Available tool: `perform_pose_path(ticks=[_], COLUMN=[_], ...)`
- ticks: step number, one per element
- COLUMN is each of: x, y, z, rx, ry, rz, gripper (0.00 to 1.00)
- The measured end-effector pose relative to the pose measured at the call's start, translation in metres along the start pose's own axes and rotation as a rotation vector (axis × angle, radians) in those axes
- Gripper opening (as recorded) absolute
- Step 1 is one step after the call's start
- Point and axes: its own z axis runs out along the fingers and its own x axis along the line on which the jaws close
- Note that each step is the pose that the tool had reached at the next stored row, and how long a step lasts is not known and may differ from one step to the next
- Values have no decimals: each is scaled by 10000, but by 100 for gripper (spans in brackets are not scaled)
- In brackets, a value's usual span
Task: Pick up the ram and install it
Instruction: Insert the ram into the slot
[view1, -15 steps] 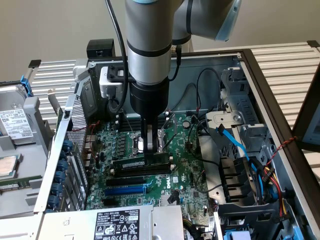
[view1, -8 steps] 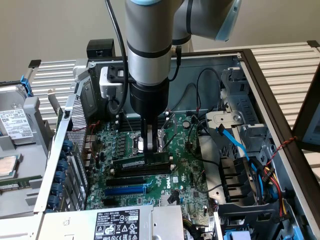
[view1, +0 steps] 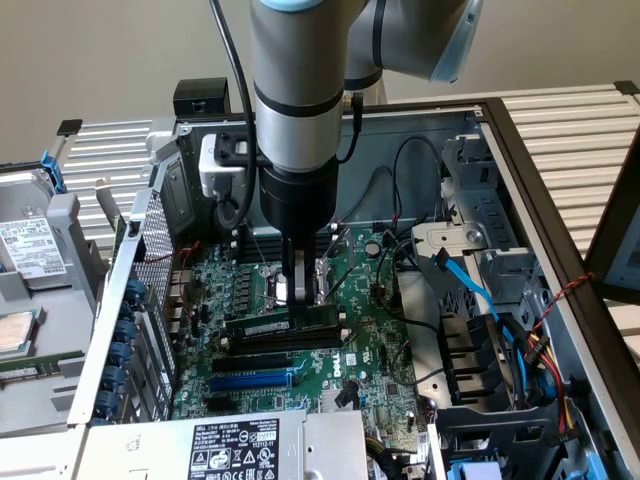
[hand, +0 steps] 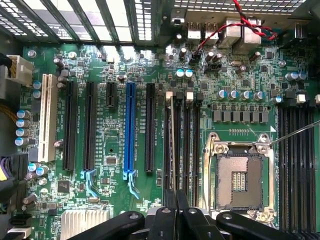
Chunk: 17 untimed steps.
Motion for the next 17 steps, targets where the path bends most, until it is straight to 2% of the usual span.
perform_pose_path(ticks=[8, 17], x=[1, 10], y=[7, 10], z=[15, 29], rx=[12, 39], ry=[30, 23], rz=[4, 232], gripper=[12, 12])
